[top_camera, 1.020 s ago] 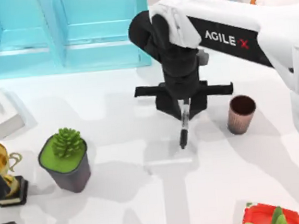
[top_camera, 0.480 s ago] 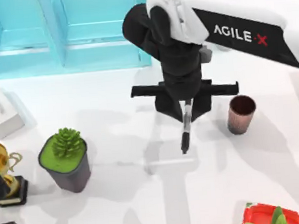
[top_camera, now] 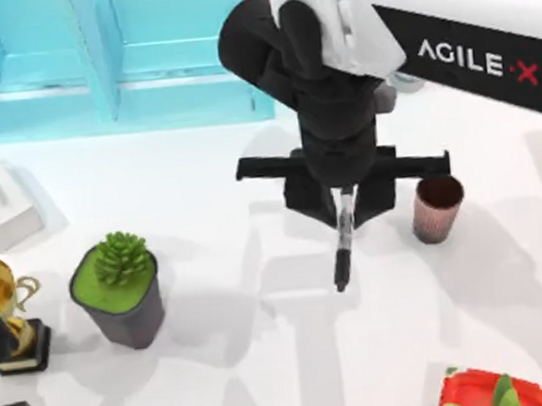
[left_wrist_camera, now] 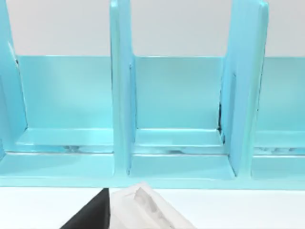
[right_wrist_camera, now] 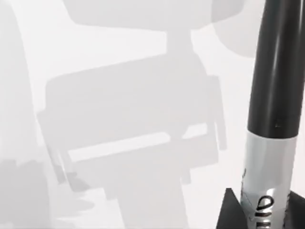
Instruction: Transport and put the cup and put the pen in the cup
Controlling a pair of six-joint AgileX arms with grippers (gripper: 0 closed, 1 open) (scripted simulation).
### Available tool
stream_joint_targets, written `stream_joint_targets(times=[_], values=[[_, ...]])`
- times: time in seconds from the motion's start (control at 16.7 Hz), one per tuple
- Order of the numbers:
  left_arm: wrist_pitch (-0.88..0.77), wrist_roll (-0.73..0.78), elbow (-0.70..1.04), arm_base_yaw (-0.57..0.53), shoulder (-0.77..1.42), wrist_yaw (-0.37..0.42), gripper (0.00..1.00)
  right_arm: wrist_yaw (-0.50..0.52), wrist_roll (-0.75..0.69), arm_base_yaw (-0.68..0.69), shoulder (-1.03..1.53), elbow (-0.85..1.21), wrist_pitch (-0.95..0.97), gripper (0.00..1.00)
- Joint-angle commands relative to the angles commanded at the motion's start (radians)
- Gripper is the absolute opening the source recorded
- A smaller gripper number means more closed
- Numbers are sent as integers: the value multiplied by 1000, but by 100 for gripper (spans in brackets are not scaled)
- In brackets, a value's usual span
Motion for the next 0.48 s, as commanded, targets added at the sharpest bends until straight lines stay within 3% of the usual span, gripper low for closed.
stream_joint_targets(times=[0.48], values=[[0,0,0,0,0,0,100,-2,19,13,-44,-42,-17,0]])
